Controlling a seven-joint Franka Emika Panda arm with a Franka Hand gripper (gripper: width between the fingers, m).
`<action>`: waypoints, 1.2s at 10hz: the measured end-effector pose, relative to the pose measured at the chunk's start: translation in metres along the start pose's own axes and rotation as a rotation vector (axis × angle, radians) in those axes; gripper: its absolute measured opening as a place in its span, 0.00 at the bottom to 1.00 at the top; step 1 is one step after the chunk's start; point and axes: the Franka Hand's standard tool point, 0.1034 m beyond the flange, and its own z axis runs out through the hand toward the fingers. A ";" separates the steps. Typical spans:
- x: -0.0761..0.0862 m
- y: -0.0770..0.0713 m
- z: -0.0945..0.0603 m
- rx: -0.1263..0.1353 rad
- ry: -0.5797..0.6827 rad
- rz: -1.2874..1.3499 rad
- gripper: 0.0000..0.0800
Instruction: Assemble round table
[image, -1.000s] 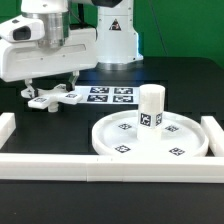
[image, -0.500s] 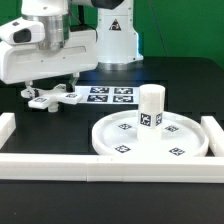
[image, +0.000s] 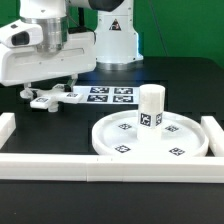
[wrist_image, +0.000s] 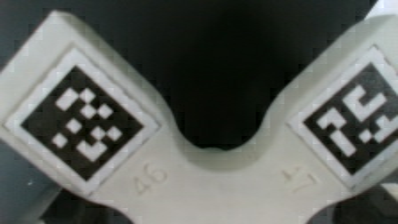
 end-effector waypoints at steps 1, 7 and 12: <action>0.000 0.000 0.000 0.000 0.000 -0.001 0.65; 0.014 -0.008 -0.011 0.001 0.007 0.000 0.56; 0.109 -0.074 -0.079 0.044 0.018 0.194 0.56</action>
Offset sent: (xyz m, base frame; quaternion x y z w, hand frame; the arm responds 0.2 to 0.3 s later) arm 0.0009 0.0029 -0.0029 -0.0017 0.0048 -0.0045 1.0000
